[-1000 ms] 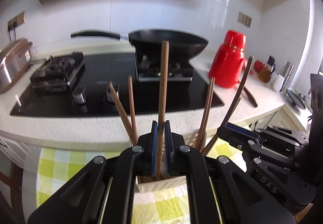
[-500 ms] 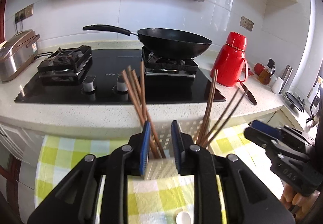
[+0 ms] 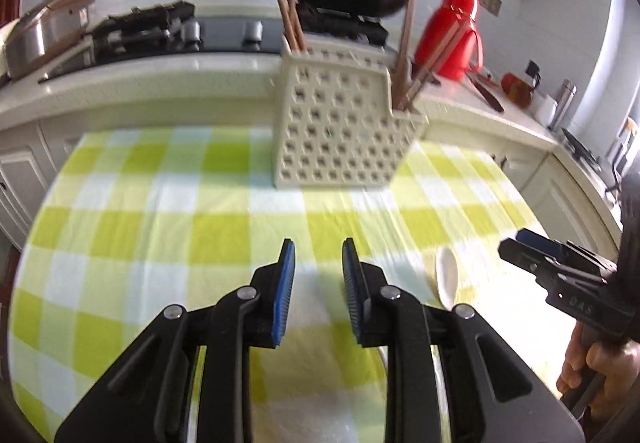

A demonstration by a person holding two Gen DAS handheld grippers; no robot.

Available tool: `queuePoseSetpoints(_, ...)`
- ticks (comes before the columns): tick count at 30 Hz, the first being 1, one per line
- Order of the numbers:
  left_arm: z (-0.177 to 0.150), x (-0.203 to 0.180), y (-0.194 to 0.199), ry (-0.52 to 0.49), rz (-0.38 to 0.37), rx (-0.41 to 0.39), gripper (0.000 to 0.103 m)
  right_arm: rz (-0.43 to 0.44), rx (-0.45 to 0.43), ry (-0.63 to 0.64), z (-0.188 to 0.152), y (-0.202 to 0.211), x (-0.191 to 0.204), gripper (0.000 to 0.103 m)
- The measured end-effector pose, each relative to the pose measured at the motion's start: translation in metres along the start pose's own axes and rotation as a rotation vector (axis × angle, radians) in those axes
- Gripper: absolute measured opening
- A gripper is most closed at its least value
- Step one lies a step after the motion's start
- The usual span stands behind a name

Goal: Organize utensils
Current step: 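Move both tools down to the white spoons lying on the cloth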

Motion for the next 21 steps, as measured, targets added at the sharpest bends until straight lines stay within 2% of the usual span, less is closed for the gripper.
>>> queuePoseSetpoints(6, -0.016, -0.010, -0.018, 0.006, -0.051, 0.049, 0.023, 0.015, 0.031, -0.002, -0.010, -0.011, -0.002, 0.051)
queuePoseSetpoints(13, -0.020, -0.013, -0.040, 0.024, -0.078, 0.103, 0.023, 0.053, 0.085, 0.000, -0.015, -0.031, 0.005, 0.051)
queuePoseSetpoints(21, -0.021, -0.013, -0.054, 0.046, -0.112, 0.133, 0.022, 0.090, 0.110, -0.025, -0.013, -0.043, 0.003, 0.045)
Point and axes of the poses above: each gripper's, at about its wrist camera, not at the fingertips, and y roughly against the way its jaws point, x to its left, z to its top, the point moved 5 cm from there along -y, roughly the way its jaws point, and after that the axes turned 1 degree about z, right-handed, at the moved point
